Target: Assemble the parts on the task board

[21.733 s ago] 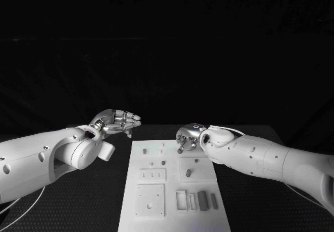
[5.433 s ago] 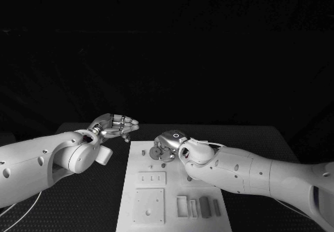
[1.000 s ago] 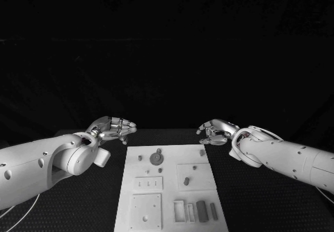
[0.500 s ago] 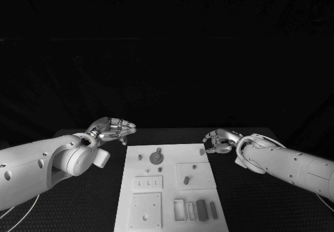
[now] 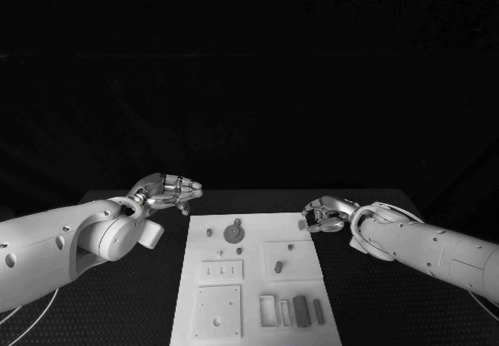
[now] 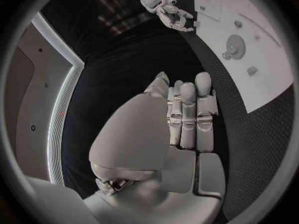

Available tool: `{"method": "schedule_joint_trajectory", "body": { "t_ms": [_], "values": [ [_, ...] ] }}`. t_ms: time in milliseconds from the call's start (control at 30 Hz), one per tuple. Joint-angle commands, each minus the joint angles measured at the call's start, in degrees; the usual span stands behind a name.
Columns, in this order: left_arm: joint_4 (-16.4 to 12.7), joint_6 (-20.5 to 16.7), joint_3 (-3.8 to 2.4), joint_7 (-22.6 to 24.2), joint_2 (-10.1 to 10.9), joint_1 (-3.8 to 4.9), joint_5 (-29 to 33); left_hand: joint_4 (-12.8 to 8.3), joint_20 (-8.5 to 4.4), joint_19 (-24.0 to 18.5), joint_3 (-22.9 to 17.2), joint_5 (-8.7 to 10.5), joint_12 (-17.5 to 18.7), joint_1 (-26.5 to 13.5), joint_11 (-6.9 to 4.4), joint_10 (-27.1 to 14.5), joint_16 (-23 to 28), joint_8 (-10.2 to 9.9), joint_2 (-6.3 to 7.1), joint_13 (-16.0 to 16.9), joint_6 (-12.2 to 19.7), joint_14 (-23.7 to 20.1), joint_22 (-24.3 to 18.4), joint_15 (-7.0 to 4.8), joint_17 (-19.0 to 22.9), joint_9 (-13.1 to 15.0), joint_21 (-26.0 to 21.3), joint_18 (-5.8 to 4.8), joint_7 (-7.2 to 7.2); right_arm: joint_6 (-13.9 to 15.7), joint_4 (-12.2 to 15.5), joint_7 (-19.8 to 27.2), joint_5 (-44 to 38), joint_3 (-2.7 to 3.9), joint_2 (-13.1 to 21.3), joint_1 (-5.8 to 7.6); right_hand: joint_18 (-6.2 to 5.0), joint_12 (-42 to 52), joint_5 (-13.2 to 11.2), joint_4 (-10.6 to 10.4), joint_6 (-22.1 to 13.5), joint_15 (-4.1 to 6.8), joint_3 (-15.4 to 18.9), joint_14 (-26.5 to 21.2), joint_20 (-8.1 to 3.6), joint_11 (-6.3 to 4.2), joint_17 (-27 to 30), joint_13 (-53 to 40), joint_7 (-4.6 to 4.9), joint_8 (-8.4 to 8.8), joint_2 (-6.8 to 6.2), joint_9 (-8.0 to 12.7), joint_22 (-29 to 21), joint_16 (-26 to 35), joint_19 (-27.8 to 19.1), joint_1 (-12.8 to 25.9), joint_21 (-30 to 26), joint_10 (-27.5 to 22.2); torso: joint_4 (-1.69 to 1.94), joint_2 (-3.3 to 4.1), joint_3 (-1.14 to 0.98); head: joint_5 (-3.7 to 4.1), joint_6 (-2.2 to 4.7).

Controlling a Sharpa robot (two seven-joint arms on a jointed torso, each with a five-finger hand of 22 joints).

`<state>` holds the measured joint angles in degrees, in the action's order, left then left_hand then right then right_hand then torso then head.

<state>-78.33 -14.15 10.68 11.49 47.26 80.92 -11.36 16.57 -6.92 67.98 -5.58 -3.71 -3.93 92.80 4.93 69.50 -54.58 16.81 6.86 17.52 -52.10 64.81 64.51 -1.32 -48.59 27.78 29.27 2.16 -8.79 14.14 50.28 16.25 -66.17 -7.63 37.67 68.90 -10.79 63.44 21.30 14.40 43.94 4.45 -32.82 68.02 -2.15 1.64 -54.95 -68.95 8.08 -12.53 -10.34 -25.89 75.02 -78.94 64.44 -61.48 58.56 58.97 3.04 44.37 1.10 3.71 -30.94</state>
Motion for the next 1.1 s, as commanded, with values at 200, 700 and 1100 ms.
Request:
{"method": "schedule_joint_trajectory", "body": {
  "t_ms": [200, 700, 1100],
  "values": [
    [-0.2, 1.05, -0.03, 0.78, -0.17, -0.01, 0.24, -0.02, -0.24, 0.23, -0.29, 0.3, 0.2, -0.51, 0.02, -0.59, -0.37, -0.25, 0.04, -0.06, 0.08, -0.19, 0.07, -0.13, 0.08, 0.1, -0.26, 4.12, -0.2, -0.25, -0.77, 0.6, -1.51, -0.03, -0.81, -0.96, -4.21, 0.42, 0.17, 0.34, 0.72, 0.14, 0.35, -0.25, 0.09, -0.16, -0.17, 0.06, -0.24, -1.07, 0.64, -0.46, 1.09, -0.22, -0.29, -0.13, 0.14, -0.35, 0.04, 0.0, 0.03, 0.3, -0.11],
    [-0.27, 1.16, -0.03, 0.74, -0.22, -0.01, 0.24, -0.02, -0.22, 0.26, -0.31, 0.3, 0.16, -0.5, 0.03, -0.61, -0.41, -0.26, -0.01, -0.05, 0.06, -0.19, 0.11, -0.12, 0.11, 0.13, -0.29, 4.14, -0.21, 0.9, -1.66, 0.06, -2.29, -0.03, -2.1, -1.2, -4.21, 0.89, 0.2, 0.48, 1.72, 0.38, 0.4, 0.07, -0.05, -0.42, -0.23, 0.23, -0.51, -2.11, 1.85, -0.86, 1.09, -0.65, -0.02, -0.21, 0.55, 0.04, 0.04, -0.04, 0.1, 0.14, -0.27],
    [-0.38, 1.26, -0.03, 0.68, -0.16, 0.0, 0.24, -0.01, -0.21, 0.28, -0.31, 0.3, 0.14, -0.53, 0.04, -0.61, -0.45, -0.27, -0.04, -0.04, 0.06, -0.18, 0.14, -0.11, 0.13, 0.15, -0.3, 4.15, -0.21, 1.83, -2.11, -0.07, -2.3, -0.03, -2.68, -1.21, -4.21, 1.34, 0.23, 0.45, 4.97, 0.37, 0.2, 0.5, -0.33, -0.38, -0.21, 0.59, -0.46, -4.28, 3.76, -1.75, 1.06, -1.05, 0.32, -0.02, 1.0, 0.59, 0.02, -0.05, 0.02, 0.06, -0.38]
  ]
}}
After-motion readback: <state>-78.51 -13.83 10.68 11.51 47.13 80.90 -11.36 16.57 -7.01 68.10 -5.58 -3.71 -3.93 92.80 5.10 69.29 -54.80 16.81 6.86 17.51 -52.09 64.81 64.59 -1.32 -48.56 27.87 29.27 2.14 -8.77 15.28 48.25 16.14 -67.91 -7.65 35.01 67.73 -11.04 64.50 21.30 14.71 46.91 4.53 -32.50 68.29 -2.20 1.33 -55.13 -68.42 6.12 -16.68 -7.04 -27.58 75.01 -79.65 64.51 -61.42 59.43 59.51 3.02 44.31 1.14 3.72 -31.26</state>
